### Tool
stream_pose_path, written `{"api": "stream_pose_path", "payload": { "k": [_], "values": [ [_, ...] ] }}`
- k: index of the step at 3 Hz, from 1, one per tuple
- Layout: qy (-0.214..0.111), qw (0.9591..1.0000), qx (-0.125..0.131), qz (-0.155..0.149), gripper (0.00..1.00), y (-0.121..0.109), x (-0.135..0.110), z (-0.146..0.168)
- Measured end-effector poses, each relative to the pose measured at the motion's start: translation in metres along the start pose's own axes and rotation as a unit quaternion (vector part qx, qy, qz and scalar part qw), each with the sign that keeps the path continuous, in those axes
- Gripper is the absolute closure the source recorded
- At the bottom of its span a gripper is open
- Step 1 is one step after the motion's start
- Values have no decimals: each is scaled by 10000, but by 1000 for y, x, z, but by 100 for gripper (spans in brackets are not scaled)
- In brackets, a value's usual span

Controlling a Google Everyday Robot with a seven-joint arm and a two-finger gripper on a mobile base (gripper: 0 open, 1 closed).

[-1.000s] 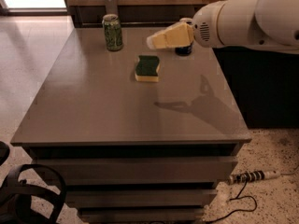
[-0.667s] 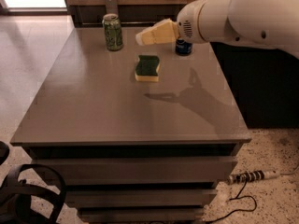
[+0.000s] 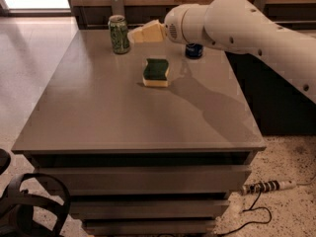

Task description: Knock green can over

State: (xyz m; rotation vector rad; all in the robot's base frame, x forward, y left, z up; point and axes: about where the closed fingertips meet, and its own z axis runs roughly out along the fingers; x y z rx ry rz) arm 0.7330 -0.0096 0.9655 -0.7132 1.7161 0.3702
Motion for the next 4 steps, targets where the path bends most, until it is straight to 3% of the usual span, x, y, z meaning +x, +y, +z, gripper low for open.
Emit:
{"api": "stream_pose_path", "payload": {
  "k": [1,2,3,4],
  "values": [
    [-199,9997,-102,103,0,-2,4,38],
    [-374,9979,-433,314,0,18,11,108],
    [-374,9979,-433,314,0,18,11,108],
    [-487,9968,-524,369,0,24,16,129]
  ]
}}
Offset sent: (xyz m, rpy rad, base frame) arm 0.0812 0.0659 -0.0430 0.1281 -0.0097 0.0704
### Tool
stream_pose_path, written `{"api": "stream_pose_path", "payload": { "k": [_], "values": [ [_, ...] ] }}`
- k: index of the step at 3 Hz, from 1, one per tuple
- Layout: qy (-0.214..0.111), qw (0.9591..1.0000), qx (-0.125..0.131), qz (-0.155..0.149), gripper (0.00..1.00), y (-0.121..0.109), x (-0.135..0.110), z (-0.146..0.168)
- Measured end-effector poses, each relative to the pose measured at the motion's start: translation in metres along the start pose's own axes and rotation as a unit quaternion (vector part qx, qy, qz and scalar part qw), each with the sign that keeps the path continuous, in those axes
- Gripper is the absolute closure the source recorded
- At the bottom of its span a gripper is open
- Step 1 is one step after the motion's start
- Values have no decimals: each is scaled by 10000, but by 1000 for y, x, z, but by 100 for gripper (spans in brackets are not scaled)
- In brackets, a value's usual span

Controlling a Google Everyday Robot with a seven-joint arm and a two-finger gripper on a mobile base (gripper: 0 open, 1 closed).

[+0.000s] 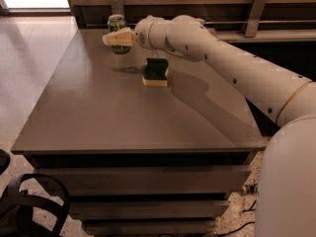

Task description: Knock green can over

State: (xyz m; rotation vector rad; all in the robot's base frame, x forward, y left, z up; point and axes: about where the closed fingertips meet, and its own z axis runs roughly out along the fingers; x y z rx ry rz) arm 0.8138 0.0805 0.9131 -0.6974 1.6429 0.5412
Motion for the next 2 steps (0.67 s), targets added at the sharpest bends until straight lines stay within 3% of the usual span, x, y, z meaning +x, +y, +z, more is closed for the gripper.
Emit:
{"api": "stream_pose_path", "payload": {
  "k": [2],
  "values": [
    [-322,9994,-138,64,0,-2,14,42]
  ]
}}
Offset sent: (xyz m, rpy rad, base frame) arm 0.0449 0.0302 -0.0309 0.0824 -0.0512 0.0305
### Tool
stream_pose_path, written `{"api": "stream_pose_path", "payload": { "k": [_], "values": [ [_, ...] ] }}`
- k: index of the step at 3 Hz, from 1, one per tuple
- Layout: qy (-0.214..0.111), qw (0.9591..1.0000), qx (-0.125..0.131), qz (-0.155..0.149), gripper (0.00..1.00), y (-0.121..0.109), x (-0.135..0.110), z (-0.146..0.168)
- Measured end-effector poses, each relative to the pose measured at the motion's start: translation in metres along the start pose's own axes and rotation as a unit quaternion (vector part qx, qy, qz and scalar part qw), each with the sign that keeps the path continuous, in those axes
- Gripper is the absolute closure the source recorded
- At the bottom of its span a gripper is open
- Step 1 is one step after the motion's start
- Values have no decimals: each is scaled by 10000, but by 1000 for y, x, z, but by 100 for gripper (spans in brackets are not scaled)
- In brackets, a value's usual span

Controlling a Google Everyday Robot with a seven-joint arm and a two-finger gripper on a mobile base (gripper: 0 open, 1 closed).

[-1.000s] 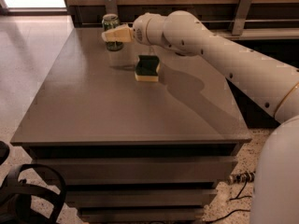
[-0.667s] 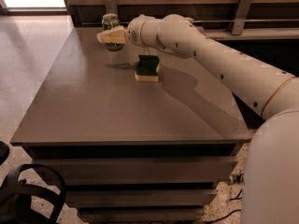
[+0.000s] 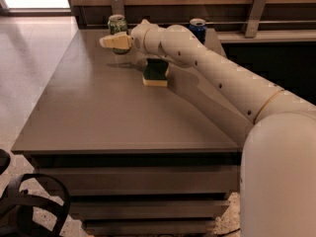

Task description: Knock green can over

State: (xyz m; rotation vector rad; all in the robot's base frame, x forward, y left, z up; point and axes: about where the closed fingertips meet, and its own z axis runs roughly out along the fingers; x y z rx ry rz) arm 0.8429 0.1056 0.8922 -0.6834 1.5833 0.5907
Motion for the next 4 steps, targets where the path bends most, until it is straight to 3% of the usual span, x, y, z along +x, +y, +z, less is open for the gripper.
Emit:
{"api": "stream_pose_path", "payload": {
  "k": [3,4],
  "values": [
    [-248,9996,-129,100,0,-6,8,32],
    [-250,9995,-139,101,18,-4,7,33]
  ]
}}
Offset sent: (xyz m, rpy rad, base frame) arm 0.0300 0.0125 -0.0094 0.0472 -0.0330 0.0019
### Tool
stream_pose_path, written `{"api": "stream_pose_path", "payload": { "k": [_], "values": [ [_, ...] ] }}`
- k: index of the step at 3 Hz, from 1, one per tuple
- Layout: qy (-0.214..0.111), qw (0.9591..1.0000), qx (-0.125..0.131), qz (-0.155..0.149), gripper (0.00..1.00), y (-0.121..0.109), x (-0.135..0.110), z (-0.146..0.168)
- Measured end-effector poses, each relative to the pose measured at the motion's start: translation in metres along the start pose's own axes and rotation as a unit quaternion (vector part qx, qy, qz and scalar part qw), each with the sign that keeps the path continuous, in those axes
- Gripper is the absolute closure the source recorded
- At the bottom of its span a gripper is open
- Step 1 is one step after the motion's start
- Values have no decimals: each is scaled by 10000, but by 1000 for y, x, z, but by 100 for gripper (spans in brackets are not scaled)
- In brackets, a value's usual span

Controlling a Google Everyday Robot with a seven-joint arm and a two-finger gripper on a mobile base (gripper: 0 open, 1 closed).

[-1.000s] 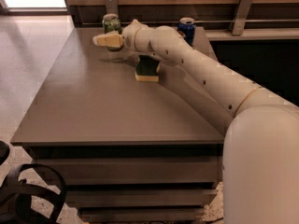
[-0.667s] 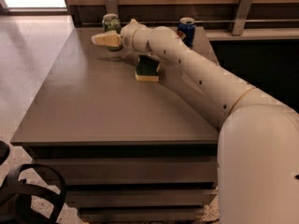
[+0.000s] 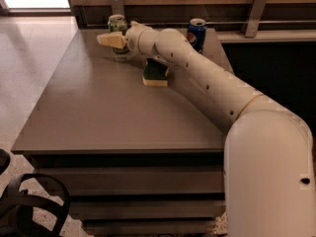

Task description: Knock green can over

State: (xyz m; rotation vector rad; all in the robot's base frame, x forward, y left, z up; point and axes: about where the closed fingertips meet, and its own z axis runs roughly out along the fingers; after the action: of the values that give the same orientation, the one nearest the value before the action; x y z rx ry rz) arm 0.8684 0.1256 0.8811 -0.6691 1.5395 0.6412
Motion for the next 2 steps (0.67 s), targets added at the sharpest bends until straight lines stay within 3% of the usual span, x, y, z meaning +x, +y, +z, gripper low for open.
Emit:
{"api": "stream_pose_path", "payload": {
  "k": [2],
  "values": [
    [4,10000,-37,7,65,5,1,4]
  ]
}}
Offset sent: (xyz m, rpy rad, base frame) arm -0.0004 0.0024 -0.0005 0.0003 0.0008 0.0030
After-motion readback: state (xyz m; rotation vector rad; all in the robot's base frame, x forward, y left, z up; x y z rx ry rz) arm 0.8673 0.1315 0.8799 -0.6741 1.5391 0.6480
